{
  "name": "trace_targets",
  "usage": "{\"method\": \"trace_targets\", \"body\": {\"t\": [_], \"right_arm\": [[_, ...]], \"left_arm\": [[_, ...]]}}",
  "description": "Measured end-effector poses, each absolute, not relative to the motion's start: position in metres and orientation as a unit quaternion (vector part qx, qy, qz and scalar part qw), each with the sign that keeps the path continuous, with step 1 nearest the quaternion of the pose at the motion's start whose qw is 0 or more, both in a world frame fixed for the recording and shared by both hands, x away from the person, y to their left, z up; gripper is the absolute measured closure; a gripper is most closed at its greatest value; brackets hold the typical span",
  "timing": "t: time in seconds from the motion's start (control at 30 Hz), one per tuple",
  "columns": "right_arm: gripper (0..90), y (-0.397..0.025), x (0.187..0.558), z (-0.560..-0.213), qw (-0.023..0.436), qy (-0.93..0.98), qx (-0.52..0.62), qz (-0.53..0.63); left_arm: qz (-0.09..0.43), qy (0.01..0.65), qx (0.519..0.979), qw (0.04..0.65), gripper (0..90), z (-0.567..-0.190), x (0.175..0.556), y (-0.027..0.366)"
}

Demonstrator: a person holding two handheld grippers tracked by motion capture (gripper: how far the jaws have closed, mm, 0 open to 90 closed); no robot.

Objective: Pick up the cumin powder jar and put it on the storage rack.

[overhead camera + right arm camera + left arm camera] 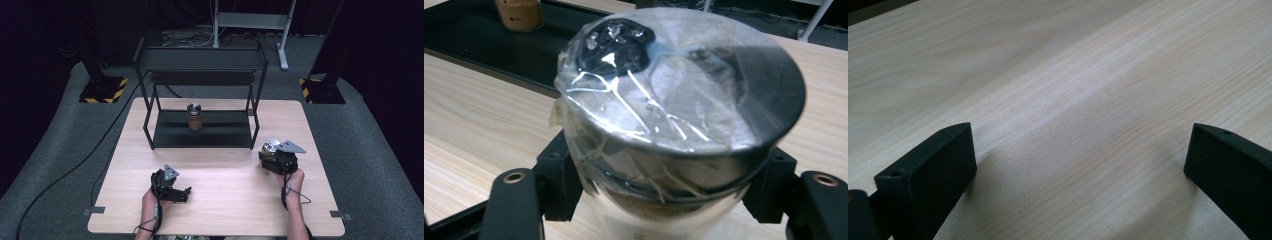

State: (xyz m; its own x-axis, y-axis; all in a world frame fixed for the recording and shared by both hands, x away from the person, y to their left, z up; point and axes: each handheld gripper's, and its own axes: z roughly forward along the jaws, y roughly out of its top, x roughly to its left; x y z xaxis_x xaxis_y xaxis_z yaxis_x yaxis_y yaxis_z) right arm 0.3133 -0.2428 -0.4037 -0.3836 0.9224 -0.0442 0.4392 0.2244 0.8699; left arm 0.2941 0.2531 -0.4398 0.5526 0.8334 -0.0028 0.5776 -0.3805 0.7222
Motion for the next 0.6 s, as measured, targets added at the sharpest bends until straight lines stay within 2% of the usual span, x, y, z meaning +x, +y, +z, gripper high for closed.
{"method": "trace_targets", "body": {"t": [0.6], "right_arm": [[30.3,-0.23,0.323,-0.403,0.285,0.734,0.458,0.412]], "left_arm": [[0.185,0.435,0.811,0.346,0.0,-0.44,0.294,0.253]]}}
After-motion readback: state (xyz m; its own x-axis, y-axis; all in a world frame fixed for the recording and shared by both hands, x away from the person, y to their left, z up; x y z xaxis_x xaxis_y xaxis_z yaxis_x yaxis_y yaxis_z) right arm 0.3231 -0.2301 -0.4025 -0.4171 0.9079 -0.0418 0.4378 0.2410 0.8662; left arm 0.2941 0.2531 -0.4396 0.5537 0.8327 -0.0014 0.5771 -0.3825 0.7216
